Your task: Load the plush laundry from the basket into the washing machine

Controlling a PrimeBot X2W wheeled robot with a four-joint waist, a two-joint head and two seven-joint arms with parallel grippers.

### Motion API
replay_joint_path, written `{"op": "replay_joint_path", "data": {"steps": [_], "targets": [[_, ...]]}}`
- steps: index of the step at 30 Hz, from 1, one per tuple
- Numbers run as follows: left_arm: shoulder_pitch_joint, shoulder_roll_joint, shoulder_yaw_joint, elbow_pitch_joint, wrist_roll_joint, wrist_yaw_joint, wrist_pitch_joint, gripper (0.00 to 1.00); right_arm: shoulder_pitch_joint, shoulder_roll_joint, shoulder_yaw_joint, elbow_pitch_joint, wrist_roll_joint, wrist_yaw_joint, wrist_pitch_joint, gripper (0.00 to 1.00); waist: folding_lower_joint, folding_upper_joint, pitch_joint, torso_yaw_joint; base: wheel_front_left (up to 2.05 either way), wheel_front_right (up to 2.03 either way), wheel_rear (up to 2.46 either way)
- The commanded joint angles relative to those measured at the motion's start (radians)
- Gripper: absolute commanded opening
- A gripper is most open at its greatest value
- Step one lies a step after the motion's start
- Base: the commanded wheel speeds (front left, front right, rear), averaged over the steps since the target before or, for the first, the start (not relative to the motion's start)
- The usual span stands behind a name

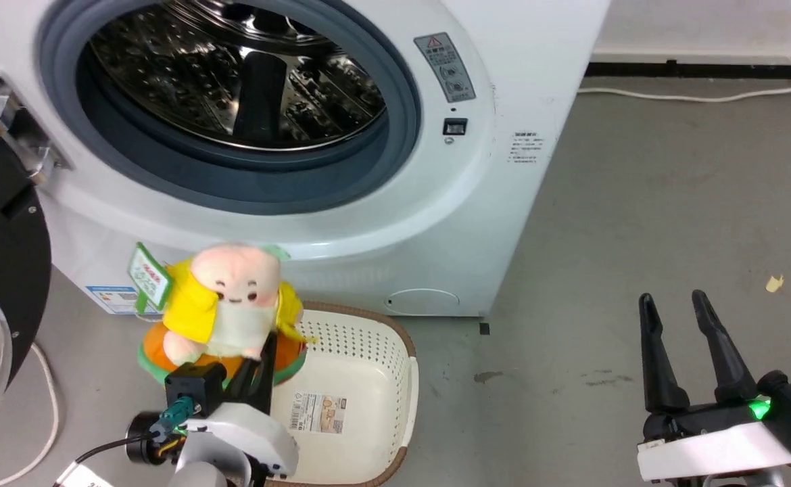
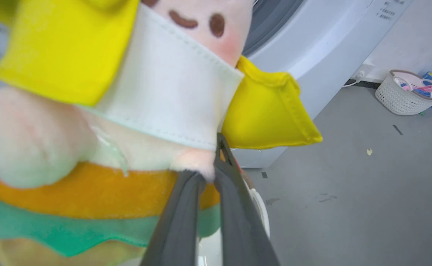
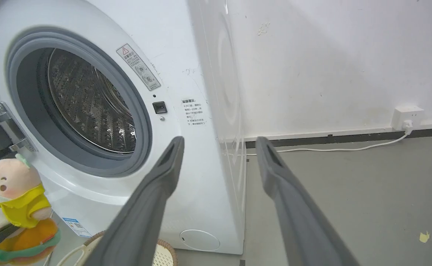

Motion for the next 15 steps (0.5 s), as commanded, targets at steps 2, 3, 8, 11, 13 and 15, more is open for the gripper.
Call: {"op": "replay_joint_path", "data": {"steps": [2, 3, 8, 11, 13, 15], "targets": [[0.012, -0.004, 0.011, -0.057, 0.014, 0.002, -0.005, 0.0, 0.012, 0.0, 0.005, -0.005, -0.006, -0.001, -0.005, 1.0, 0.0002, 0.0, 0.002, -0.001, 0.0, 0.0, 0.0], [0.016, -0.005, 0.022, -0.112, 0.024, 0.001, -0.005, 0.0, 0.007, 0.0, 0.013, -0.008, -0.006, -0.001, -0.005, 1.0, 0.0002, 0.0, 0.012, -0.008, 0.0, 0.0, 0.0], [-0.014, 0.013, 0.044, -0.206, 0.043, -0.001, -0.005, 0.0, -0.015, 0.0, 0.031, -0.018, -0.002, -0.001, -0.005, 1.0, 0.0002, 0.0, 0.064, -0.038, 0.0, 0.0, 0.0], [-0.119, 0.063, 0.06, -0.283, 0.059, 0.001, 0.015, 0.0, -0.062, 0.0, 0.051, -0.032, 0.014, -0.001, -0.005, 1.0, 0.0002, 0.0, 0.16, -0.083, 0.0, 0.0, 0.0], [-0.176, 0.092, 0.069, -0.313, 0.06, -0.001, 0.046, 0.0, -0.08, 0.0, 0.061, -0.037, 0.022, -0.001, -0.005, 1.0, 0.0002, 0.0, 0.207, -0.106, 0.0, 0.0, 0.0], [-0.24, 0.12, 0.083, -0.341, 0.053, -0.004, 0.086, 0.0, -0.097, 0.0, 0.068, -0.042, 0.033, -0.001, -0.005, 1.0, 0.0002, 0.0, 0.254, -0.128, 0.0, 0.0, 0.0]]}}
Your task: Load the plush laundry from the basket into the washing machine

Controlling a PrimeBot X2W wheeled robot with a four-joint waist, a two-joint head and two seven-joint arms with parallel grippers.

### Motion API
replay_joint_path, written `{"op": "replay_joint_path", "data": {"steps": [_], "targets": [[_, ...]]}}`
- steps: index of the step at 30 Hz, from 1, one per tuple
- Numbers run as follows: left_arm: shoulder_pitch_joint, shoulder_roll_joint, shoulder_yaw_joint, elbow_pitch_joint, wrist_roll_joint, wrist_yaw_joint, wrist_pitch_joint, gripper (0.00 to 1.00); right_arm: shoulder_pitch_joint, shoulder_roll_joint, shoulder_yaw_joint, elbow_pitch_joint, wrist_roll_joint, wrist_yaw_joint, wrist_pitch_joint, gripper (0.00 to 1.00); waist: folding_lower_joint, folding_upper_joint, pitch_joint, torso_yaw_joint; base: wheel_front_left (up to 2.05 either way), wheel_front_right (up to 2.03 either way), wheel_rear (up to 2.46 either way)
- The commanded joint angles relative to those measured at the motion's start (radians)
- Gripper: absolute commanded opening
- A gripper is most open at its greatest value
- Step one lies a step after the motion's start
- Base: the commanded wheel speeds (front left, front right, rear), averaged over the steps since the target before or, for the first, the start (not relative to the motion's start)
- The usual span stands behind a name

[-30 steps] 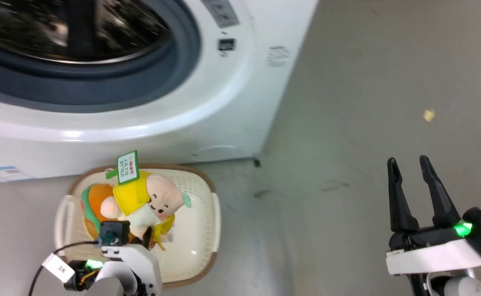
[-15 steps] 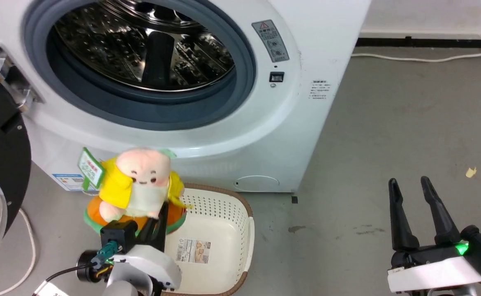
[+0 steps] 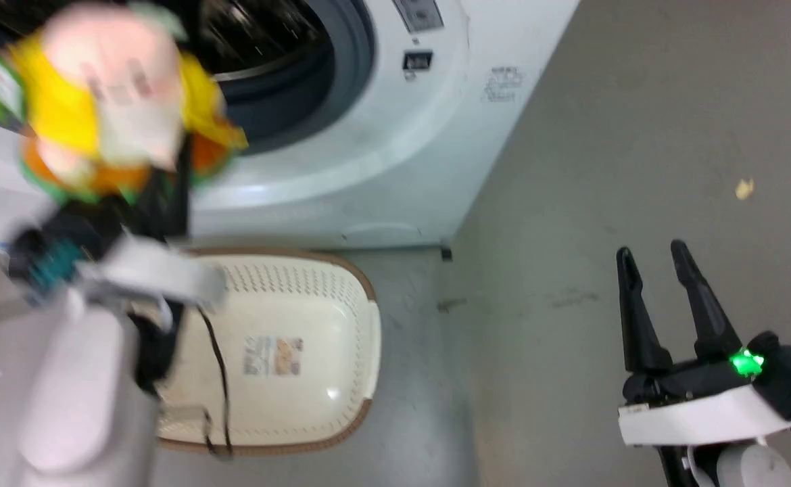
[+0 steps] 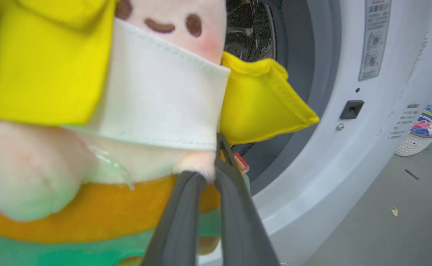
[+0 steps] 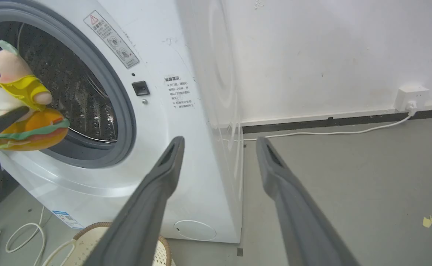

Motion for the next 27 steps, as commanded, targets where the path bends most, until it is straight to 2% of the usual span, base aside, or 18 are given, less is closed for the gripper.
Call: {"op": "replay_joint_path", "data": {"steps": [1, 5, 9, 10, 14, 20, 27], "targets": [[-0.046, 0.016, 0.009, -0.018, -0.005, -0.003, 0.017, 0.0, -0.019, 0.0, 0.002, -0.006, 0.01, -0.001, -0.005, 1.0, -0.0001, 0.0, 0.09, -0.057, 0.0, 0.0, 0.0], [-0.203, 0.076, 0.032, -0.041, -0.032, -0.01, 0.13, 0.0, -0.064, 0.0, 0.014, -0.012, 0.044, -0.001, -0.005, 1.0, -0.0001, 0.0, 0.184, -0.101, 0.0, 0.0, 0.0], [-0.365, 0.176, 0.026, -0.021, -0.015, -0.018, 0.257, 0.0, -0.115, 0.0, 0.034, -0.016, 0.091, -0.001, -0.005, 1.0, -0.0001, 0.0, 0.27, -0.15, 0.0, 0.0, 0.0], [-0.555, 0.262, -0.031, 0.06, -0.018, -0.028, 0.416, 0.0, -0.162, 0.0, 0.058, -0.015, 0.144, -0.001, -0.005, 1.0, -0.0001, 0.0, 0.351, -0.196, 0.0, 0.0, 0.0], [-0.686, 0.327, -0.088, 0.153, -0.006, -0.031, 0.504, 0.0, -0.184, 0.0, 0.075, -0.007, 0.177, -0.001, -0.005, 1.0, -0.0001, 0.0, 0.39, -0.228, 0.0, 0.0, 0.0], [-0.846, 0.4, -0.164, 0.292, 0.015, -0.031, 0.565, 0.0, -0.198, 0.0, 0.092, -0.002, 0.208, -0.001, -0.005, 1.0, -0.0001, 0.0, 0.421, -0.261, 0.0, 0.0, 0.0], [-0.924, 0.431, -0.209, 0.424, 0.019, -0.032, 0.62, 0.0, -0.2, 0.0, 0.093, -0.001, 0.218, -0.001, -0.005, 1.0, -0.0001, 0.0, 0.432, -0.267, 0.0, 0.0, 0.0]]}}
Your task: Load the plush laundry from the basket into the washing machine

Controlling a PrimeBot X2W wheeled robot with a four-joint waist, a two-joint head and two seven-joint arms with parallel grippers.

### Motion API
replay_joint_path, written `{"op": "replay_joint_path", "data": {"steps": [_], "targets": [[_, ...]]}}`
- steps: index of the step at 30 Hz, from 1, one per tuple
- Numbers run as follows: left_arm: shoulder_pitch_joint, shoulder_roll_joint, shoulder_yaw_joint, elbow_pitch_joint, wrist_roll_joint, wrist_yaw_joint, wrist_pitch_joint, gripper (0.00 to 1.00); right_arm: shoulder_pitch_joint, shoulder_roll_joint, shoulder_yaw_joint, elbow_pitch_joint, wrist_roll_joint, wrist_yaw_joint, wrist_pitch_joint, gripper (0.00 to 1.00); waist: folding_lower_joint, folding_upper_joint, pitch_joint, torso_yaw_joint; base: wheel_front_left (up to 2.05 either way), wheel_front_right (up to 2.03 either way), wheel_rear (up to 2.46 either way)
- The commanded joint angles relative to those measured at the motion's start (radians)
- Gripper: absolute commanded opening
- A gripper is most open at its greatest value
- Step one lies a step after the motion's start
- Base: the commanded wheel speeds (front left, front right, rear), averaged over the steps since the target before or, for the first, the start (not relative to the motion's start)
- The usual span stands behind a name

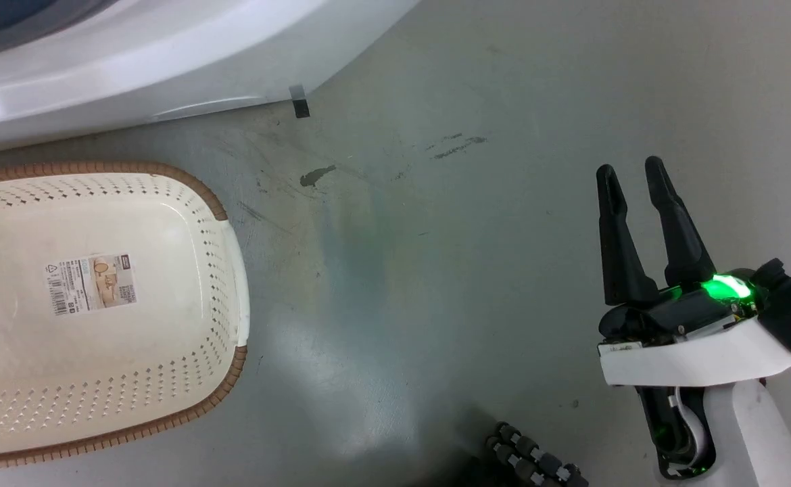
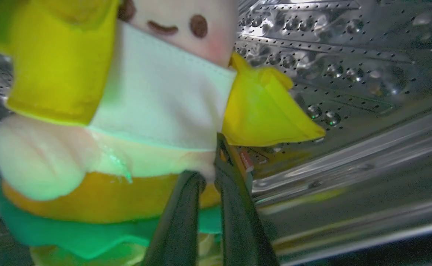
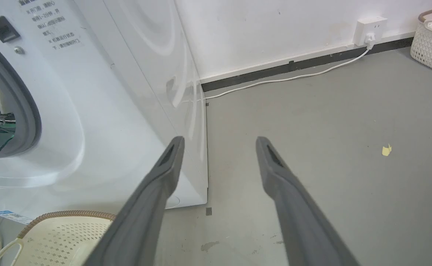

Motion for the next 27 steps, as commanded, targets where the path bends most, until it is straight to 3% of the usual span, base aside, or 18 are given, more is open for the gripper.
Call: {"op": "replay_joint_path", "data": {"steps": [1, 8, 9, 10, 17, 27], "targets": [[-0.023, 0.007, -0.01, 0.012, 0.002, -0.004, 0.011, 0.0, -0.017, 0.0, -0.001, 0.002, 0.005, -0.001, -0.005, 1.0, -0.0002, 0.0, 0.0, 0.003, 0.0, 0.0, 0.0], [-0.027, -0.006, -0.059, 0.05, -0.021, -0.004, 0.011, 0.0, -0.024, 0.0, -0.009, 0.002, -0.013, -0.001, -0.005, 1.0, -0.0002, 0.0, -0.017, 0.027, 0.0, 0.0, 0.0], [-0.025, -0.009, -0.061, 0.055, -0.026, -0.004, -0.002, 0.13, -0.025, 0.0, -0.011, 0.002, -0.018, -0.001, -0.005, 1.0, -0.0002, 0.0, -0.023, 0.032, 0.0, 0.0, 0.0], [-0.021, -0.012, -0.061, 0.059, -0.027, -0.003, -0.022, 1.0, -0.026, 0.0, -0.014, 0.002, -0.022, -0.001, -0.005, 1.0, -0.0002, 0.0, -0.031, 0.038, 0.0, 0.0, 0.0], [0.084, -0.073, -0.069, 0.107, -0.071, 0.001, -0.191, 1.0, -0.011, 0.0, -0.051, 0.01, -0.079, -0.001, -0.005, 1.0, -0.0002, 0.0, -0.143, 0.103, 0.0, 0.0, 0.0], [0.346, -0.195, -0.009, 0.126, -0.209, 0.001, -0.555, 1.0, 0.063, 0.0, -0.111, 0.023, -0.186, -0.001, -0.005, 1.0, -0.0002, 0.0, -0.39, 0.205, 0.0, 0.0, 0.0]]}}
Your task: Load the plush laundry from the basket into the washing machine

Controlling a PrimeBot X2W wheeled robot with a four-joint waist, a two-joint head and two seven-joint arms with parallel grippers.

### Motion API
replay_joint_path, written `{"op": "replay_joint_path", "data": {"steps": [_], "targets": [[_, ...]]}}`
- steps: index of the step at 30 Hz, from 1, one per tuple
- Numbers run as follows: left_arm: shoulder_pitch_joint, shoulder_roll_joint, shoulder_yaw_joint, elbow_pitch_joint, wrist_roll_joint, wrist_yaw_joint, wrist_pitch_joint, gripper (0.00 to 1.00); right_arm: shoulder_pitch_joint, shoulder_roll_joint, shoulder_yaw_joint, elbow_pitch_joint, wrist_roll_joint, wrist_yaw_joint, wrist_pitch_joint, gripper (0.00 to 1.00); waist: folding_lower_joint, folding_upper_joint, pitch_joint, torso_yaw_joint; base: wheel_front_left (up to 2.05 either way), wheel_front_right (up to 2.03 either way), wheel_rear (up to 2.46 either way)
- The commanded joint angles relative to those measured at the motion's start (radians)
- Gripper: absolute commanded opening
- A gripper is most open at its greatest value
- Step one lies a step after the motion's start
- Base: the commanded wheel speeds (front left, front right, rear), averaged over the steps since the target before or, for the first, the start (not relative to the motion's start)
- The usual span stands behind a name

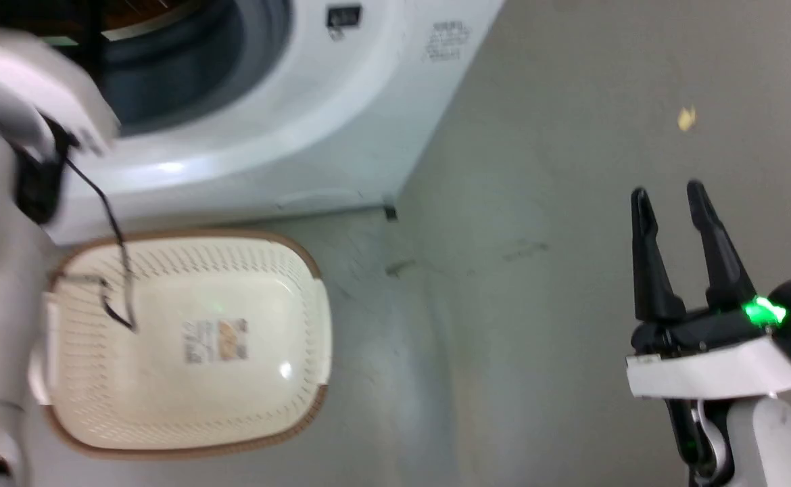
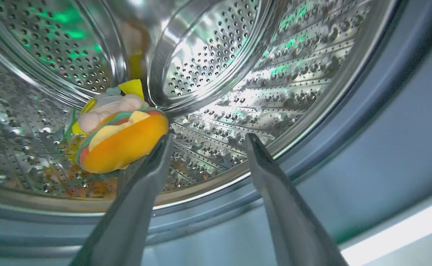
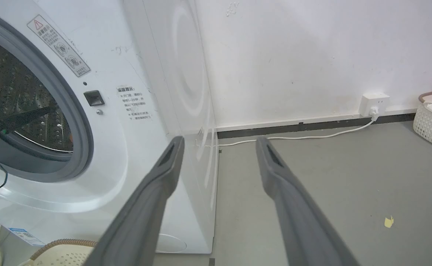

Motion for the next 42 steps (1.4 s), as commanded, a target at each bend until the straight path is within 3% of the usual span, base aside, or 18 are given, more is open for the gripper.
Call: {"op": "replay_joint_path", "data": {"steps": [1, 2, 7, 10, 18, 21, 29, 42], "targets": [[0.03, -0.007, 0.007, -0.004, -0.008, 0.0, -0.018, 1.0, 0.015, 0.0, -0.005, 0.004, -0.009, -0.001, -0.005, 1.0, 0.0003, -0.0001, -0.097, 0.062, 0.0, 0.0, 0.0], [0.093, -0.033, 0.017, -0.023, -0.031, 0.001, -0.08, 1.0, 0.04, 0.0, -0.021, 0.008, -0.029, -0.001, -0.005, 1.0, 0.0003, -0.0001, -0.143, 0.088, 0.0, 0.0, 0.0], [0.279, -0.077, 0.046, -0.145, -0.058, 0.037, -0.164, 1.0, 0.099, 0.0, -0.046, 0.013, -0.058, -0.001, -0.005, 1.0, 0.0003, -0.0001, -0.242, 0.141, 0.0, 0.0, 0.0], [0.368, -0.084, 0.063, -0.222, -0.059, 0.058, -0.174, 1.0, 0.121, 0.0, -0.052, 0.013, -0.065, -0.001, -0.005, 1.0, 0.0003, -0.0001, -0.269, 0.16, 0.0, 0.0, 0.0], [0.726, -0.145, 0.142, -0.555, -0.008, 0.188, -0.179, 1.0, 0.187, 0.0, -0.062, 0.014, -0.102, -0.001, -0.005, 1.0, 0.0003, -0.0001, -0.355, 0.225, 0.0, 0.0, 0.0], [0.823, -0.167, 0.151, -0.638, 0.035, 0.217, -0.18, 1.0, 0.208, 0.0, -0.068, 0.019, -0.111, -0.001, -0.005, 1.0, 0.0003, -0.0001, -0.384, 0.242, 0.0, 0.0, 0.0], [0.991, -0.224, 0.122, -0.713, 0.166, 0.228, -0.18, 1.0, 0.252, 0.0, -0.051, 0.026, -0.117, -0.001, -0.005, 1.0, 0.0003, -0.0001, -0.434, 0.256, 0.0, 0.0, 0.0], [1.088, -0.285, 0.125, -0.662, 0.207, 0.199, -0.18, 1.0, 0.297, 0.0, -0.028, 0.045, -0.115, -0.001, -0.005, 1.0, 0.0003, -0.0001, -0.455, 0.25, 0.0, 0.0, 0.0]]}}
